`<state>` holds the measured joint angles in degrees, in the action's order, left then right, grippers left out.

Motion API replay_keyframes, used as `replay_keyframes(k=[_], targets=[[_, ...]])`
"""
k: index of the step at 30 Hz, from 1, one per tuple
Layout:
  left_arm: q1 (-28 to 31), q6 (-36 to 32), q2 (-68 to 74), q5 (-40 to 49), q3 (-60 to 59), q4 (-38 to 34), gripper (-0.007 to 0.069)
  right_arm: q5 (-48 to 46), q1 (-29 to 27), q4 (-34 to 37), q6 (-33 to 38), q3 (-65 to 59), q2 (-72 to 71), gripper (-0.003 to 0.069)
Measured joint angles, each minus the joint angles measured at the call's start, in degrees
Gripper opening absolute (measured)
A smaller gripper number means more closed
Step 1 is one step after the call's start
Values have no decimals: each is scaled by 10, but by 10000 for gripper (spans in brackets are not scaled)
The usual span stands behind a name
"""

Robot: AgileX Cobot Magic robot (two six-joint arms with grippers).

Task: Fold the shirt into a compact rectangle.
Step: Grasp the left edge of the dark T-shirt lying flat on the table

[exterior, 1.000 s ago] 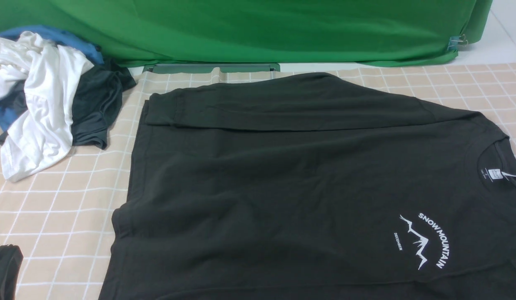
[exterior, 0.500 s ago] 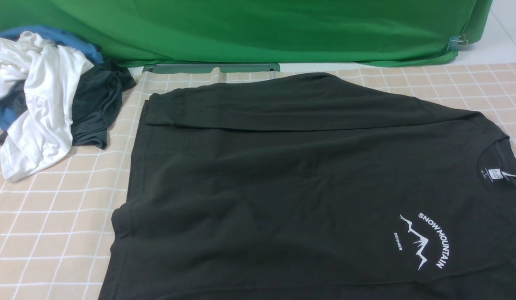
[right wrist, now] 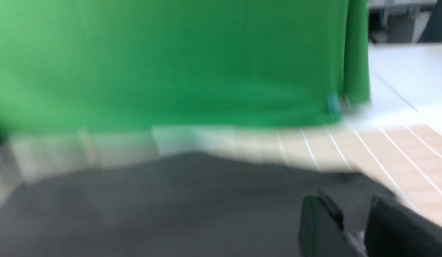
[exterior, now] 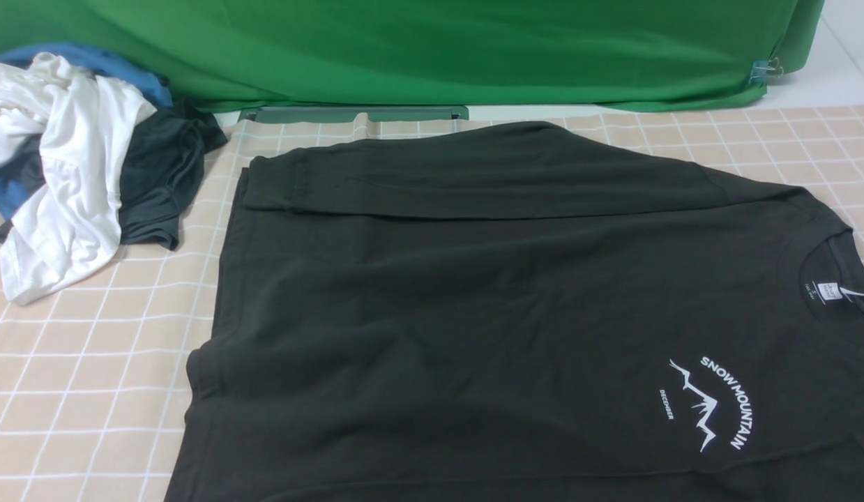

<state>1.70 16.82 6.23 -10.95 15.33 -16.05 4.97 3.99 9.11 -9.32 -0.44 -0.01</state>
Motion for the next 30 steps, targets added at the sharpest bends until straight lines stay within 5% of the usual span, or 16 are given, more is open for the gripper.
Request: replay_keyframes(k=[2,7,11,18,20,21,23,30], targets=[[0,1,69,161,90,22,22,70,0,17,-70,0,0,238],[0,-107,267,489,236,14,22,120,0,26,-77,0,0,238],[0,-202,408,615,251,-25,22,142,0,27,-69,0,0,238],[-41,-250,494,627,193,-53,15,180,0,29,-45,0,0,220],[-77,-238,497,620,166,-49,15,169,0,31,-57,0,0,161],[-114,-211,497,618,146,-38,15,117,0,30,-59,14,2,81],[-147,-168,502,622,138,-21,15,43,0,26,-54,54,18,47],[-243,-109,571,608,138,32,15,-261,0,19,58,287,211,38]])
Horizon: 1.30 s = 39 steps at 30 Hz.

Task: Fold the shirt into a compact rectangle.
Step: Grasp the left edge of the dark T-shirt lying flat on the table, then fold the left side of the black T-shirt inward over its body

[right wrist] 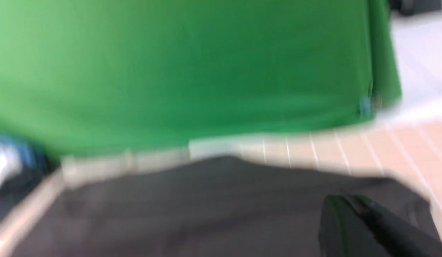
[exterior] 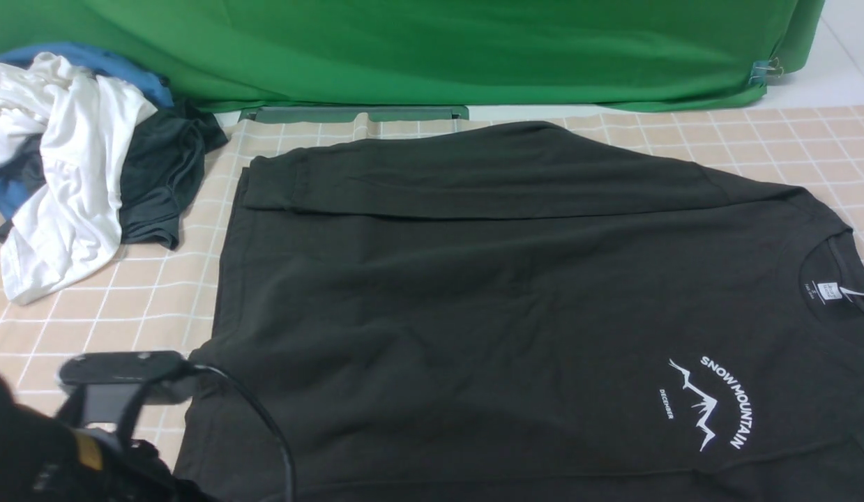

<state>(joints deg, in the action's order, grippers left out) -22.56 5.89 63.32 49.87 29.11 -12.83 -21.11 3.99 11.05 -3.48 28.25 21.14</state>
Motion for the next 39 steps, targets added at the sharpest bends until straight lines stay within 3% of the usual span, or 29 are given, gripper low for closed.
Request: replay_keyframes(k=[3,6,11,15,19,24,27,29,30,31,33,39], targets=[[-10,2,51,-16,1,16,23,-129,0,1,59,87,105,38],[-10,27,88,-17,7,62,62,-177,0,17,104,126,162,38],[-10,67,122,-49,25,128,227,-187,0,58,133,131,197,38],[-10,65,135,-83,25,109,373,-186,0,69,140,131,198,38],[-10,55,161,-84,25,98,437,-180,0,69,142,131,198,38],[-10,53,187,-87,28,91,426,-175,0,70,142,131,198,38],[-10,46,188,-87,28,78,357,-172,0,70,143,131,199,38],[-10,23,189,-88,28,58,246,-170,0,70,143,131,199,38],[-10,22,189,-88,28,58,235,-170,0,70,143,131,199,38],[-10,8,190,-86,30,42,142,-169,0,70,143,131,199,38],[-10,-3,192,-78,33,31,62,-169,0,70,143,131,199,38],[-10,-7,162,-10,64,29,33,-169,0,70,143,131,199,38]])
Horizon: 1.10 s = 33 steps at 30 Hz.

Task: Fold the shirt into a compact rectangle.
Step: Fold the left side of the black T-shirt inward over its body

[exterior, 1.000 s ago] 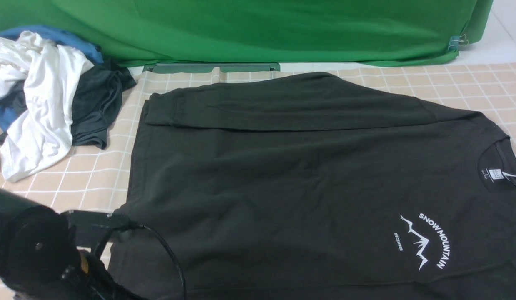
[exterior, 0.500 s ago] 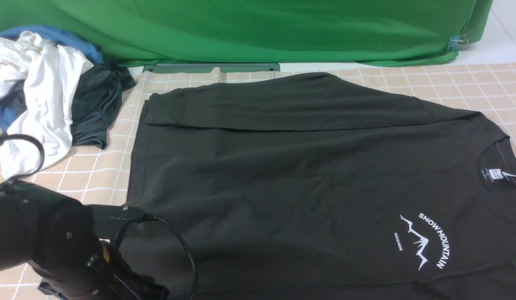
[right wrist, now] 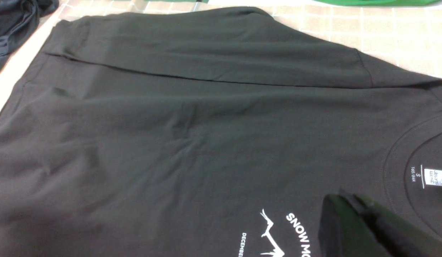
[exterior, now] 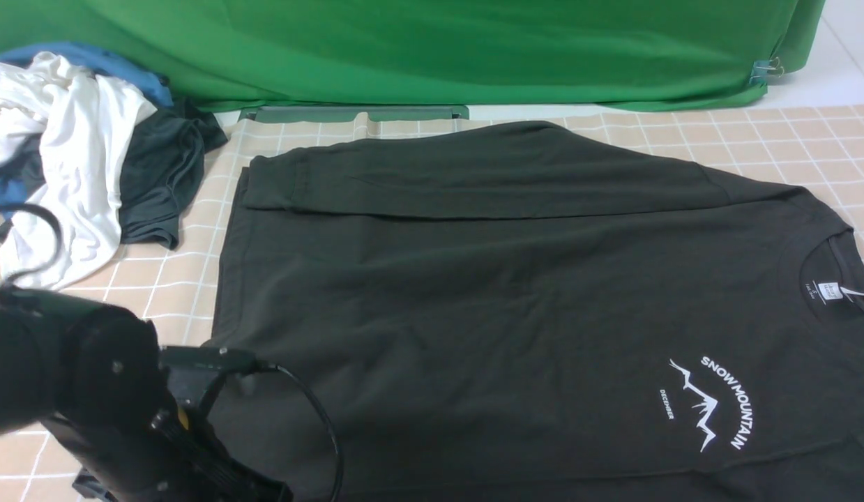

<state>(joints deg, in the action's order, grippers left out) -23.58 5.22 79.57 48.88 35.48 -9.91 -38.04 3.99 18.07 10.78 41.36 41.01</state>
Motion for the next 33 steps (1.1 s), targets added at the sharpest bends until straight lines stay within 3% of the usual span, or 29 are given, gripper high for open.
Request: replay_keyframes(k=[11,16,23,33], targets=[[2,29,-67,86,138,43,33,0,0,0,0,0,0,38],[42,36,-45,87,217,66,33,10,0,1,0,0,0,42],[97,11,11,53,277,73,33,21,0,1,0,0,0,50],[104,34,111,-21,305,153,33,21,0,1,0,0,0,56]])
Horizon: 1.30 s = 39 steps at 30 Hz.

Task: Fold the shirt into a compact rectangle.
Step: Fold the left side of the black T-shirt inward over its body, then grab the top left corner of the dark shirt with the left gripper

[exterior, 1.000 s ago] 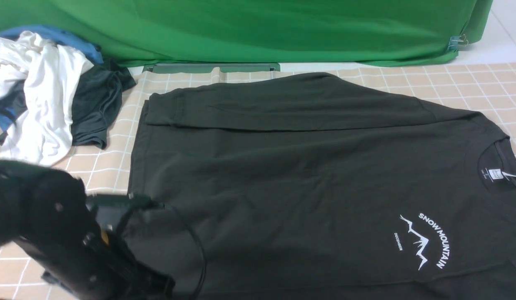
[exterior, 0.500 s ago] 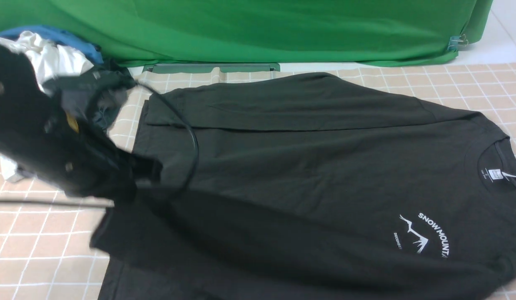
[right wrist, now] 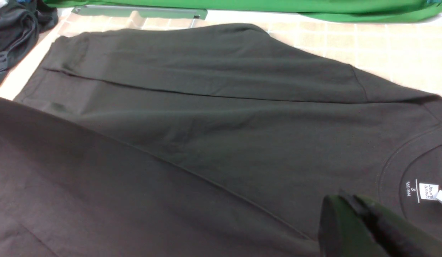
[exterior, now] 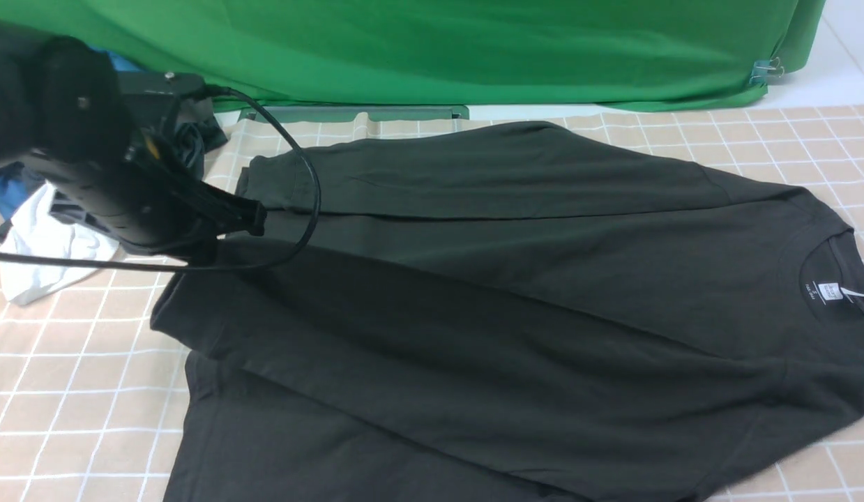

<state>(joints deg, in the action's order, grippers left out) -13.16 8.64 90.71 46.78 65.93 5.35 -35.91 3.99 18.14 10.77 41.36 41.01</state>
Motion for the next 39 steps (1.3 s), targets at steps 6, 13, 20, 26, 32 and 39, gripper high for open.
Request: replay_keyframes(k=[6,13,20,26,32,39], targets=[[0,1,47,-19,11,14,33,0,0,0,-1,0,0,64],[0,1,69,-61,15,50,83,-31,0,0,-1,2,10,71],[0,13,68,-9,81,69,335,-178,0,2,7,35,117,87],[-5,-52,12,46,55,-59,183,-227,34,11,37,28,215,272],[-73,-57,-88,-1,-86,-120,16,-152,151,-18,19,-11,283,356],[-165,-38,-115,-50,-238,-175,15,-70,254,-97,-36,-18,386,447]])
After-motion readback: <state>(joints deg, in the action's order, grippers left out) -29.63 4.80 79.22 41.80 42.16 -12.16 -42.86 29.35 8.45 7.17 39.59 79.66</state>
